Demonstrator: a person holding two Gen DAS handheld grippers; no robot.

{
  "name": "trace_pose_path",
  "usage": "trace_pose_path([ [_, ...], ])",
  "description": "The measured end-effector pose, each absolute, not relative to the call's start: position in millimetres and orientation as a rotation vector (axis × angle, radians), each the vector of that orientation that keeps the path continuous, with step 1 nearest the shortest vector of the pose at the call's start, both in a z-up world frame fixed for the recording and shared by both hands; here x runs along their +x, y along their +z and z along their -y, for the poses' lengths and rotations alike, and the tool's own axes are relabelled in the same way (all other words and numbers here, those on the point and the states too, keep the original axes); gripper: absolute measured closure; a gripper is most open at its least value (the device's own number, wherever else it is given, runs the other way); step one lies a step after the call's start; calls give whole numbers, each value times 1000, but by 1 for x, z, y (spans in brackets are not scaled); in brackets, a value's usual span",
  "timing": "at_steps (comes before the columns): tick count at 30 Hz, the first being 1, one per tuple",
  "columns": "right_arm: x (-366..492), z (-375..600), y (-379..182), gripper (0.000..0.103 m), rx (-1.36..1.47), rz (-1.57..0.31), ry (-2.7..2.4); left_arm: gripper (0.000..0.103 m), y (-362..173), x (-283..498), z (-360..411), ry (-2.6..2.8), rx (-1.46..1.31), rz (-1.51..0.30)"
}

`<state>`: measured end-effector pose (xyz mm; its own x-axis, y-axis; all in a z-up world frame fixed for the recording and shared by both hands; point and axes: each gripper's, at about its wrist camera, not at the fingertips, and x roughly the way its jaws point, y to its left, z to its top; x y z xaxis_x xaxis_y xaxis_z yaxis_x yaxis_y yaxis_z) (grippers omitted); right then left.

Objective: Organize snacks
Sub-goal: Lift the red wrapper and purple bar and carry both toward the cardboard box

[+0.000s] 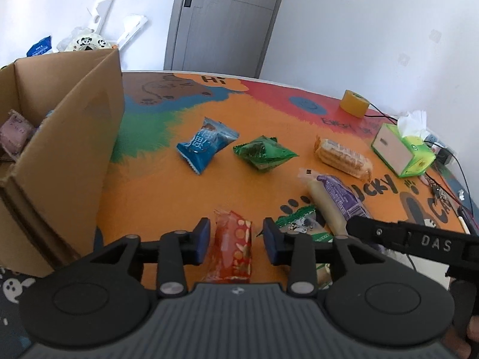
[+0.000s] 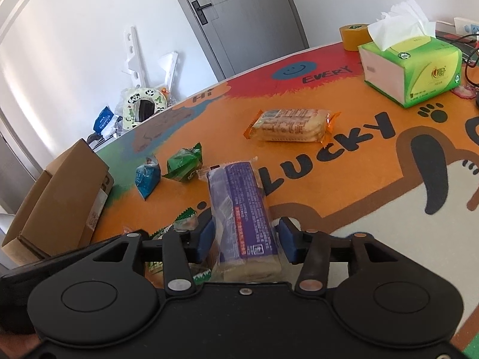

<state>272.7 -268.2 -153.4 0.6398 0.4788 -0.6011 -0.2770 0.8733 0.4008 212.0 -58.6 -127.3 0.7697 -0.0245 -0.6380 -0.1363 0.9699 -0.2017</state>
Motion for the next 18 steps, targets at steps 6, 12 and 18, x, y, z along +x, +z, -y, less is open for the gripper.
trace_pose_path([
  [6, 276, 251, -154, 52, 223, -743, 424, 64, -133, 205, 61, 56, -205, -699],
  [12, 270, 248, -152, 66, 159, -740, 396, 83, -133, 201, 56, 69, -227, -687],
  [18, 262, 258, -143, 72, 225, -724, 425, 84, -119, 193, 57, 49, -239, -646],
])
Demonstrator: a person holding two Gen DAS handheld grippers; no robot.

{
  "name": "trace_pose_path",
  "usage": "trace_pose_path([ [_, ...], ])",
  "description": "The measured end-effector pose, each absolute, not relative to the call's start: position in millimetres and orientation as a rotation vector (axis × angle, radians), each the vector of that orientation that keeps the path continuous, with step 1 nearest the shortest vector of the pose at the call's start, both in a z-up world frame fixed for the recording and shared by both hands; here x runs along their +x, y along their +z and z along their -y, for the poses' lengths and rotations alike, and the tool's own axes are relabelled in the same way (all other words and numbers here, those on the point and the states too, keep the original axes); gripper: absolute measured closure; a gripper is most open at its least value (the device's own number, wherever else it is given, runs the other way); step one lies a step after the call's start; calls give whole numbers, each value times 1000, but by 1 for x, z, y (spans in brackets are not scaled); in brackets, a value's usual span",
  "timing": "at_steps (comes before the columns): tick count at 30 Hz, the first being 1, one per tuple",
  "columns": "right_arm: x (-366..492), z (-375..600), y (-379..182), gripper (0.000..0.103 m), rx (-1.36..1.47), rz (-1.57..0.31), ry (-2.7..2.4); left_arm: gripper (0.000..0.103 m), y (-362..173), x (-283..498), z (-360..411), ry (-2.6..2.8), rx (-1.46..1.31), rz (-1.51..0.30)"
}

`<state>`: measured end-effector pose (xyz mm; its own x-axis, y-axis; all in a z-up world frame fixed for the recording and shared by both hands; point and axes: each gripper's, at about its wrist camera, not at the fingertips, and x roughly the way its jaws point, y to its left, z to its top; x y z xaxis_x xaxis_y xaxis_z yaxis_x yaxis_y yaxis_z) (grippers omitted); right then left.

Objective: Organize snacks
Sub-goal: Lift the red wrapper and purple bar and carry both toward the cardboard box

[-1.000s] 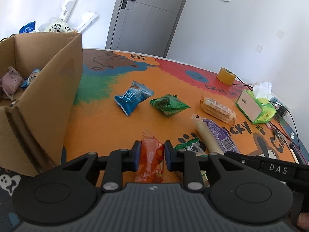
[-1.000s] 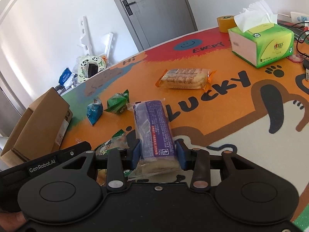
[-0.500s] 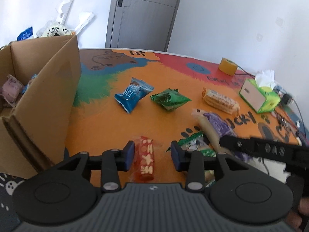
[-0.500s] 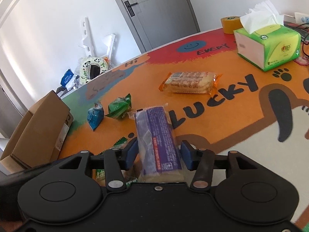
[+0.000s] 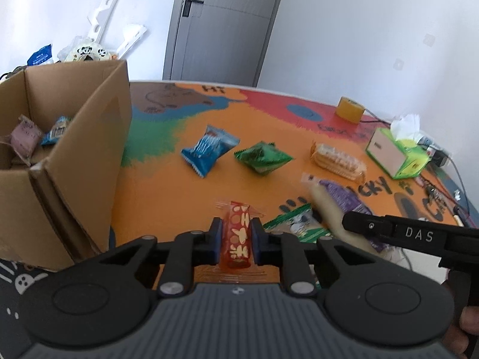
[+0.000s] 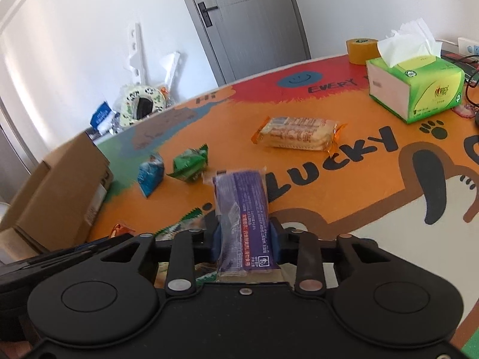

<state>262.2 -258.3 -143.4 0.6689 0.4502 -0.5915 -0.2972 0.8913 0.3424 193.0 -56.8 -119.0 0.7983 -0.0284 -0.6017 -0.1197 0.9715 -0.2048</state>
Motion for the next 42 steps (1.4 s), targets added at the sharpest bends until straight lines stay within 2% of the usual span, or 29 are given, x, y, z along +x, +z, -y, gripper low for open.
trace_pose_path([
  [2, 260, 257, -138, 75, 231, -708, 431, 85, -113, 190, 56, 46, -242, -630],
  [6, 256, 257, -123, 87, 236, -672, 446, 85, -103, 185, 53, 49, -247, -601],
  [15, 249, 254, -119, 89, 236, -663, 458, 85, -92, 175, 44, 62, -262, -573],
  [23, 247, 249, -97, 89, 258, -613, 493, 93, -68, 166, 31, 80, -267, -507],
  [28, 245, 244, -93, 89, 261, -601, 506, 93, -72, 166, 27, 60, -267, -540],
  [33, 245, 244, -99, 89, 258, -612, 494, 85, -92, 170, 31, 62, -250, -616],
  [36, 245, 247, -105, 89, 264, -626, 485, 70, -103, 173, 34, 58, -256, -649],
  [38, 246, 248, -109, 89, 264, -633, 481, 55, -107, 174, 37, 70, -237, -654],
  [40, 246, 249, -112, 89, 269, -638, 478, 50, -111, 176, 39, 90, -220, -657],
  [42, 247, 251, -115, 89, 273, -643, 475, 50, -117, 180, 40, 93, -220, -674],
])
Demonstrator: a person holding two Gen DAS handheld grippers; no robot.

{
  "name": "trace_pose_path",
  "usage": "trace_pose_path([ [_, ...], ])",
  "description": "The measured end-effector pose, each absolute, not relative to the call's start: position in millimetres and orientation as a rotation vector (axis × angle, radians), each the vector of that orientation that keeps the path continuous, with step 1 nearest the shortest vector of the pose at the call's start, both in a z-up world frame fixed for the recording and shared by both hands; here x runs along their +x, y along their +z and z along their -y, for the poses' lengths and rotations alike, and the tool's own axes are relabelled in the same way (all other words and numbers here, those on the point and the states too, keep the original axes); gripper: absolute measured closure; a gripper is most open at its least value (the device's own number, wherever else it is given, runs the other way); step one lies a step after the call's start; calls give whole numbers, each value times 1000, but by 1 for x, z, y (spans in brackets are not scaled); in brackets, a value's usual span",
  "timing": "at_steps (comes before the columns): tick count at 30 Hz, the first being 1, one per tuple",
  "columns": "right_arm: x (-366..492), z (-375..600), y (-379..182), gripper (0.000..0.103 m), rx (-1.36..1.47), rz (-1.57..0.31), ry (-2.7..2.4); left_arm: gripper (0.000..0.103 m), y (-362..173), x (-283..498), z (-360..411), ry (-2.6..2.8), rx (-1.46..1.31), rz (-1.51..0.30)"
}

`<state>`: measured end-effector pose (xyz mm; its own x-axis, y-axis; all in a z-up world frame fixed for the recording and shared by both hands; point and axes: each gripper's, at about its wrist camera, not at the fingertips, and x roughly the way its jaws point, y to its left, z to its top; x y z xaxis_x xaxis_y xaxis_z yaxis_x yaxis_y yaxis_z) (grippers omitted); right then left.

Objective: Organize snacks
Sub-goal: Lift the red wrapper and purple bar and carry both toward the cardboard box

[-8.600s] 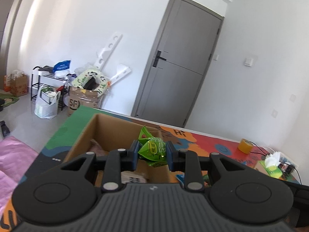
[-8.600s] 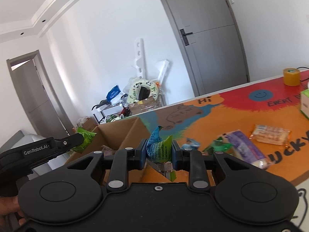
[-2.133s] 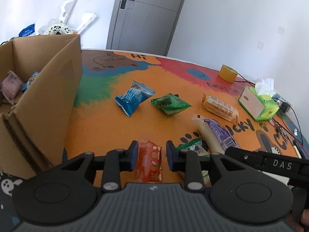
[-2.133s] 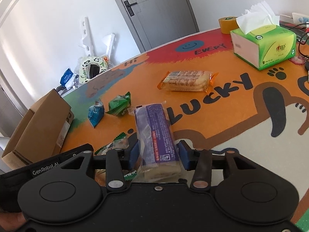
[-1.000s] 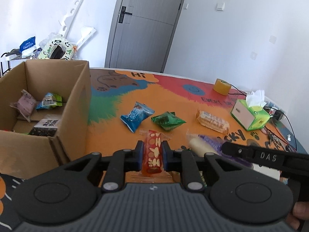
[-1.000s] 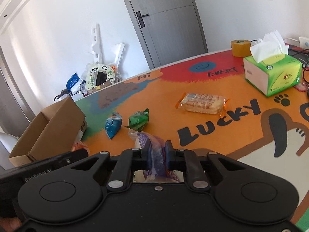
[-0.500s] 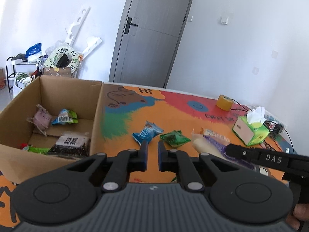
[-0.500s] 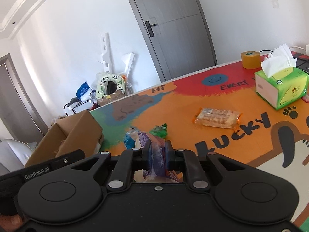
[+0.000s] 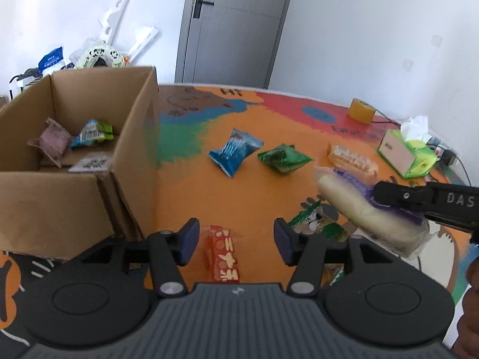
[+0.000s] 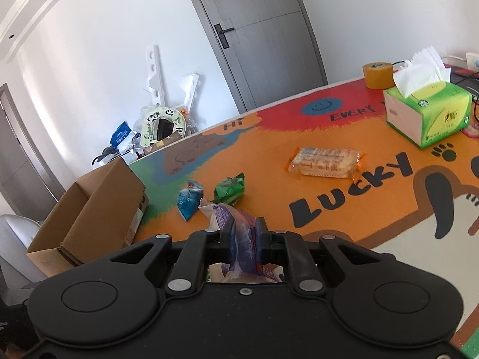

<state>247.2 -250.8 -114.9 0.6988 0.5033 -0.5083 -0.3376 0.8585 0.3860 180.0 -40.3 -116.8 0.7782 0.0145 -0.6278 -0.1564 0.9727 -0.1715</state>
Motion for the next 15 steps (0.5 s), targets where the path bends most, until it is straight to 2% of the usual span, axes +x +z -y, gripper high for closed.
trace_pose_path([
  [6, 250, 254, -122, 89, 283, -657, 472, 52, -132, 184, 45, 79, -211, -697],
  [11, 251, 256, -125, 89, 294, -661, 467, 82, -133, 184, 45, 85, -212, -689],
  [15, 250, 255, -123, 89, 294, -657, 471, 85, -130, 181, 43, 77, -231, -670],
])
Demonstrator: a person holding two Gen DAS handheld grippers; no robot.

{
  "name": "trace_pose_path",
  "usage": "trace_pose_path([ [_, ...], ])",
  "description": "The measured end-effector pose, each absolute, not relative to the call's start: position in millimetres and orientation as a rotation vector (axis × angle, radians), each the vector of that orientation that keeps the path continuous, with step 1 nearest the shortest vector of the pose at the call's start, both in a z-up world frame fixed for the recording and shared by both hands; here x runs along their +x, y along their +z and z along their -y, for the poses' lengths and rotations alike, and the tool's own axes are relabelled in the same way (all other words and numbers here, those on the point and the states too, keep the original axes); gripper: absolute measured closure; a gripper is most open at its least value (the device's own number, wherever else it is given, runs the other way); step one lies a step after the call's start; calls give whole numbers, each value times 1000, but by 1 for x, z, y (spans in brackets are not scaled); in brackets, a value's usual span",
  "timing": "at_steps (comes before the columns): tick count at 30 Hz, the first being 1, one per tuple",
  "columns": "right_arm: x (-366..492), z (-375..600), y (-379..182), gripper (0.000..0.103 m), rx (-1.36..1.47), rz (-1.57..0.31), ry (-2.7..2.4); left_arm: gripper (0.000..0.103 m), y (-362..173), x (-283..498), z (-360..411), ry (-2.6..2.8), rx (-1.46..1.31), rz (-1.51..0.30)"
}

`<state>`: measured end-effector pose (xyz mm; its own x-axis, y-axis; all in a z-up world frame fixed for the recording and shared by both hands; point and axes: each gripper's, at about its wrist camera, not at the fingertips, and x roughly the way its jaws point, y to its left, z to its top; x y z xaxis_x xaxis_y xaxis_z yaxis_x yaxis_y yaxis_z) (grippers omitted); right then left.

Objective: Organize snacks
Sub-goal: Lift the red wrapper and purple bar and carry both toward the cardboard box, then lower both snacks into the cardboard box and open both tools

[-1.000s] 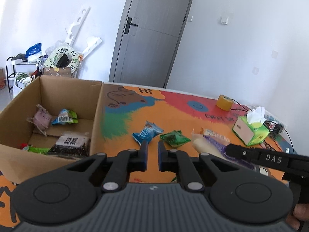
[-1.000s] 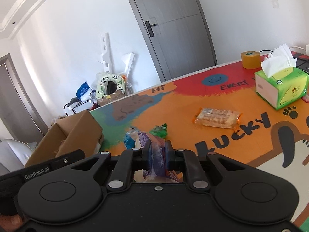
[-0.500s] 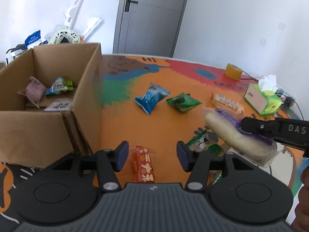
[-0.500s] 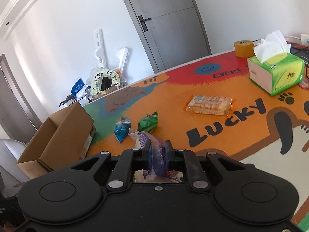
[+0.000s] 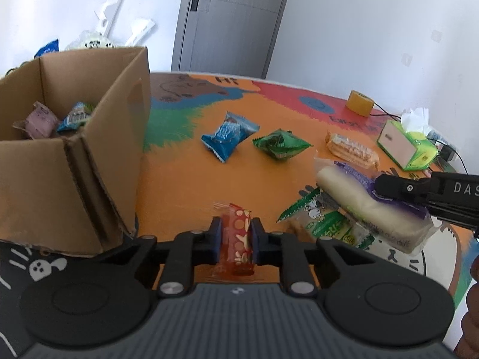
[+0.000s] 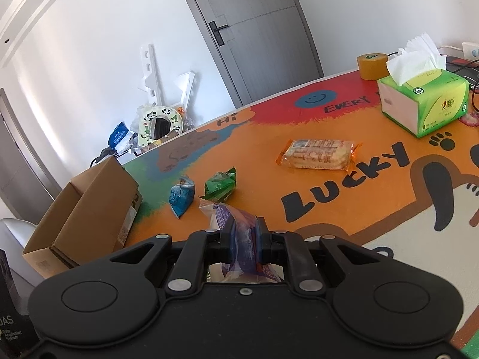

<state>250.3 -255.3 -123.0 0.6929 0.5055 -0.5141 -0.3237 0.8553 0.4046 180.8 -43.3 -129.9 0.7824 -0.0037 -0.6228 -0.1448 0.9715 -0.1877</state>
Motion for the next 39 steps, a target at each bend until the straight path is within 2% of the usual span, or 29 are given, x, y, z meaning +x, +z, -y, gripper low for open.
trace_pose_path([
  [19, 238, 236, -86, 89, 277, -572, 528, 85, -70, 162, 26, 66, -269, -508],
  [39, 236, 158, -55, 89, 210, -534, 662, 85, -46, 139, -51, 172, -334, -426],
])
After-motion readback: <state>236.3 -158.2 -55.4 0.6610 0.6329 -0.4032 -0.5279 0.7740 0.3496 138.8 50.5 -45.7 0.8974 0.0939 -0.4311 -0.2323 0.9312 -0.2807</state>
